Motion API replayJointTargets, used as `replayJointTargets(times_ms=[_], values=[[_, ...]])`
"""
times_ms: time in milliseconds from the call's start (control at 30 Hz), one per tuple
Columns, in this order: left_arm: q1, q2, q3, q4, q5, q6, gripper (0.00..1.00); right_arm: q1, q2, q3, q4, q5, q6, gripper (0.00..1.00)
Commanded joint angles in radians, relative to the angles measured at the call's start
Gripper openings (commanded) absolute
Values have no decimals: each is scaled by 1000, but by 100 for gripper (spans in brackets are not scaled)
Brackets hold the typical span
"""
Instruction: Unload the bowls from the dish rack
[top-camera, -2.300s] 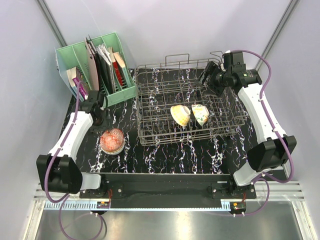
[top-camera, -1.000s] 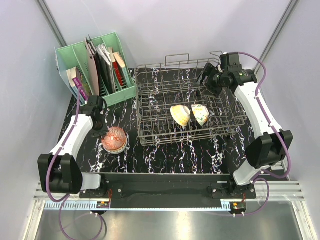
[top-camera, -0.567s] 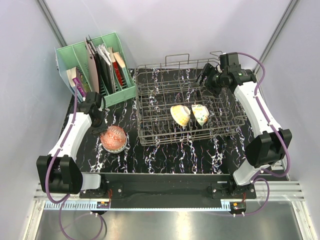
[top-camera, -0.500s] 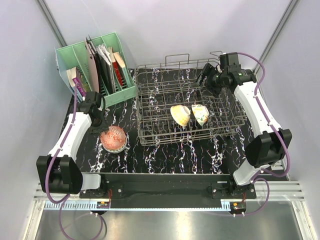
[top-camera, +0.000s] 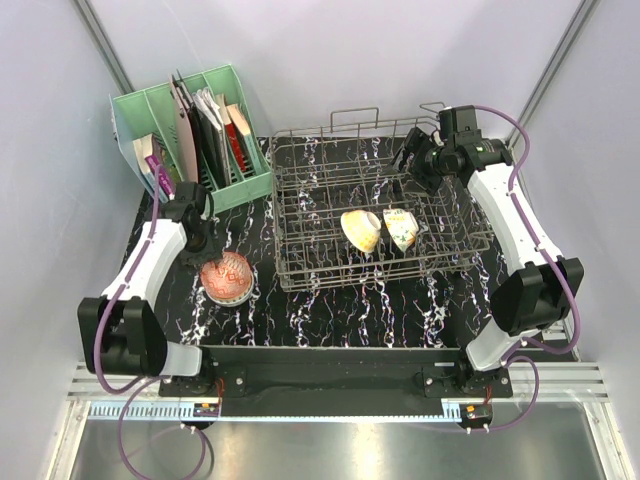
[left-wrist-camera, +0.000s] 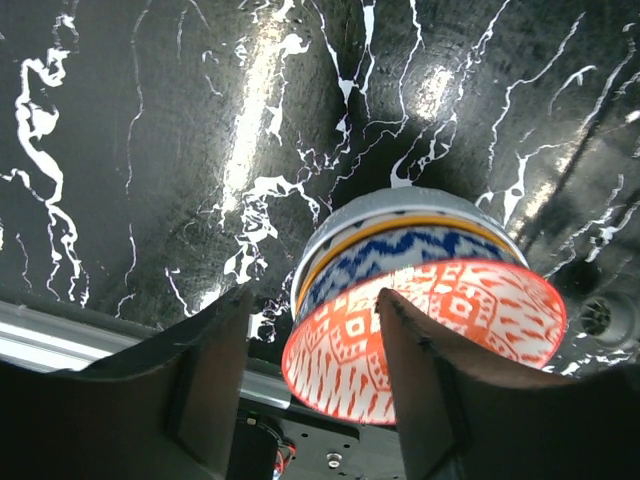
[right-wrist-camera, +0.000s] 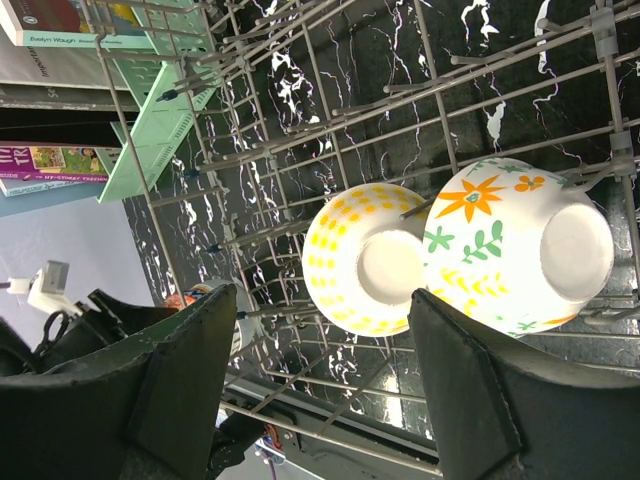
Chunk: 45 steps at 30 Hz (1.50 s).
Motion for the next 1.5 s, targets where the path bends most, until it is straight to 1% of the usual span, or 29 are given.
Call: replayJointTargets(times_ms=[0, 33, 133, 167, 233, 267, 333, 833, 1067, 1133, 1233, 1267, 1333, 1467], values=[[4, 40, 30, 43, 0, 7, 52, 9, -12, -5, 26, -9, -1, 78], [4, 48, 30, 42, 7, 7, 48, 9, -13, -5, 26, -9, 0, 78], [5, 48, 23, 45, 20, 6, 43, 9, -16, -7, 27, -8, 3, 78], [5, 45, 21, 45, 19, 6, 38, 9, -16, -7, 27, -6, 3, 78], [5, 32, 20, 42, 20, 7, 34, 10, -14, -8, 27, -8, 5, 78], [4, 28, 17, 40, 25, 7, 29, 9, -14, -10, 27, -6, 5, 78], [4, 19, 18, 37, 34, 10, 24, 9, -14, -13, 27, -5, 9, 78], [4, 69, 46, 8, 23, 18, 23, 9, -12, -13, 32, -14, 17, 78], [5, 63, 29, 8, 20, 18, 26, 9, -9, -15, 33, -15, 19, 78], [4, 55, 29, 8, 17, 18, 29, 9, -8, -13, 33, -15, 17, 78], [5, 39, 29, 9, -3, 13, 40, 9, -9, -15, 32, -15, 19, 78], [5, 35, 30, 9, -7, 12, 47, 9, -9, -15, 32, -17, 17, 78], [8, 29, 35, 9, -24, 6, 54, 9, -11, -16, 32, -17, 19, 78], [15, -41, 66, 19, -41, -14, 61, 9, -14, -19, 33, -15, 16, 78]])
